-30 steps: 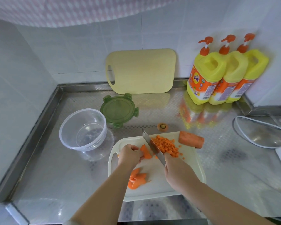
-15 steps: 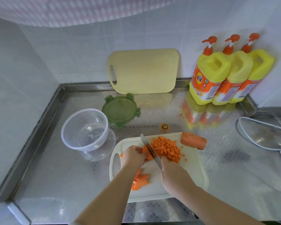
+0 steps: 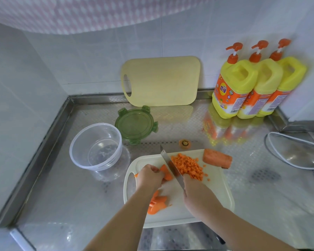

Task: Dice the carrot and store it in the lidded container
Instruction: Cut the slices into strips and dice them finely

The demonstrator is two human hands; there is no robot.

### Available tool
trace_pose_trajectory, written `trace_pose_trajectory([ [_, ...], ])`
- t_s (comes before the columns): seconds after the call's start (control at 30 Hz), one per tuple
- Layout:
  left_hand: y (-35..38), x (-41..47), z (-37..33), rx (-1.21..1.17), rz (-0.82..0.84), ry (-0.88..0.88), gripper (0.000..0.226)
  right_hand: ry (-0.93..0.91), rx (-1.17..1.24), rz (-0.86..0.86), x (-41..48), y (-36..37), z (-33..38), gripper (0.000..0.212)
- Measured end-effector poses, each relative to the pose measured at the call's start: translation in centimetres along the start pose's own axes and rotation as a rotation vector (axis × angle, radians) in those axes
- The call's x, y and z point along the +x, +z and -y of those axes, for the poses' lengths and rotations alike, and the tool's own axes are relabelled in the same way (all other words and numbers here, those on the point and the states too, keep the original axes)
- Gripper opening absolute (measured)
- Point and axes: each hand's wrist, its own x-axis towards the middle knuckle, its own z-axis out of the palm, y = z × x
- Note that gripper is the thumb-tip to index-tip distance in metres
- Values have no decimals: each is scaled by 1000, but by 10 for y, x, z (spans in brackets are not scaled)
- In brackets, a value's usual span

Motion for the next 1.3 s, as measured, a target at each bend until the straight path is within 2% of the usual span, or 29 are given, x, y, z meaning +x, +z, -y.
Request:
trace_pose_trajectory([
  [0.17,0,-3,-2,7,-51,28,9,-32,23,-51,-5,-7,6,18],
  [0.33,1,-7,-4,48,-57,39,4,-69,25,-63,-11,-4,13,27],
  [0.47,2,-4,-2,36,-37,19,12,-62,20,-64,-12,-1,16,31],
  [0.67,4,-5,1,-17,-43,14,8,-26,-10,-45,-11,7,17,42],
  [0.9,3,-5,-1,-65,-23,4,17,-31,-25,-51,-11,5,16,48],
  [1.3,1,-2,-2,-39,9,6,14,-13,-169,7,-6,3,20,45],
])
